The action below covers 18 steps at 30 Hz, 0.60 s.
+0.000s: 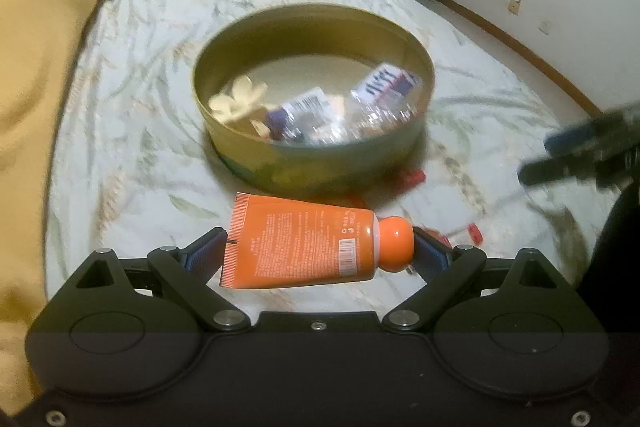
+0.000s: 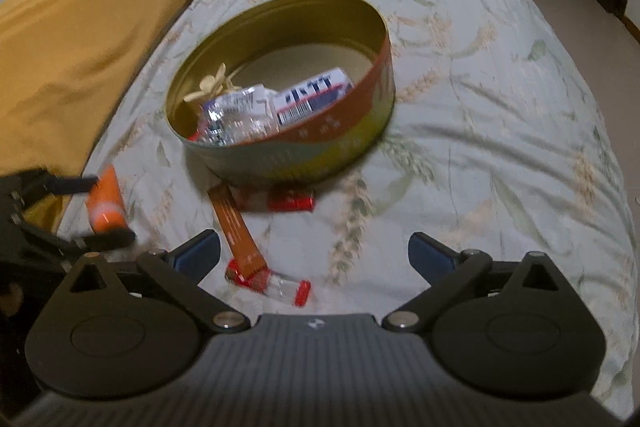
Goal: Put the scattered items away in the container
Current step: 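Lift the orange tube and carry it over the tin with the left gripper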
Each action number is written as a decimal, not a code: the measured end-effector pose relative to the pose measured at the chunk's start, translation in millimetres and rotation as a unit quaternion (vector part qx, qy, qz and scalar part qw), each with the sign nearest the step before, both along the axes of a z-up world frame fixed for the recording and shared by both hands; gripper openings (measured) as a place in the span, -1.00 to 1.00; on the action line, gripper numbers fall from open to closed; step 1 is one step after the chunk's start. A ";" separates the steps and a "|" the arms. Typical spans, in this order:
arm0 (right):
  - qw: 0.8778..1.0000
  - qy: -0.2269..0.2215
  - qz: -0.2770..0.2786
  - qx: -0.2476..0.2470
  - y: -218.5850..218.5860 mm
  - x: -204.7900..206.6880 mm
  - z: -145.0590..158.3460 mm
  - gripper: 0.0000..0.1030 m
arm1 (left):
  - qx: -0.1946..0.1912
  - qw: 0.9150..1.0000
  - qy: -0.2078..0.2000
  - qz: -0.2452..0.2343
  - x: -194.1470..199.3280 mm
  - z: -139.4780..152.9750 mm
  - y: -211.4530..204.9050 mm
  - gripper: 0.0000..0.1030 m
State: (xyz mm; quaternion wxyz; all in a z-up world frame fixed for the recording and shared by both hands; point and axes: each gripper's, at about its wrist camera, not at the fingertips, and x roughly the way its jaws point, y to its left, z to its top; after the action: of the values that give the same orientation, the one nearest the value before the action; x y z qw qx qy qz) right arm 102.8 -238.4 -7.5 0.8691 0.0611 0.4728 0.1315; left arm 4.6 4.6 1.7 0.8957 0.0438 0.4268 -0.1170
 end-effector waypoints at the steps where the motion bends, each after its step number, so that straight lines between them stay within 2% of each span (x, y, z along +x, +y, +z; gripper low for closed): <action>1: 1.000 0.003 -0.003 0.002 -1.3 -1.2 -2.6 1.00 | 0.003 1.000 -0.005 0.002 1.1 3.7 1.2 0.82; 11: 0.998 0.036 -0.040 0.019 -18.1 -10.0 -31.8 1.00 | 0.019 0.999 -0.049 0.005 30.6 47.4 8.1 0.82; 18: 0.999 0.025 -0.030 0.018 -14.2 -13.1 -33.4 1.00 | 0.031 0.998 -0.056 -0.012 69.8 62.5 -7.0 0.82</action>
State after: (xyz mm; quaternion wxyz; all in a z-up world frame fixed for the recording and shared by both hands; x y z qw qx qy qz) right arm 89.7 -252.6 -40.9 0.8593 0.0947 0.4899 0.1122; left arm 74.4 -2.4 64.1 0.9148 0.0828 0.3792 -0.1117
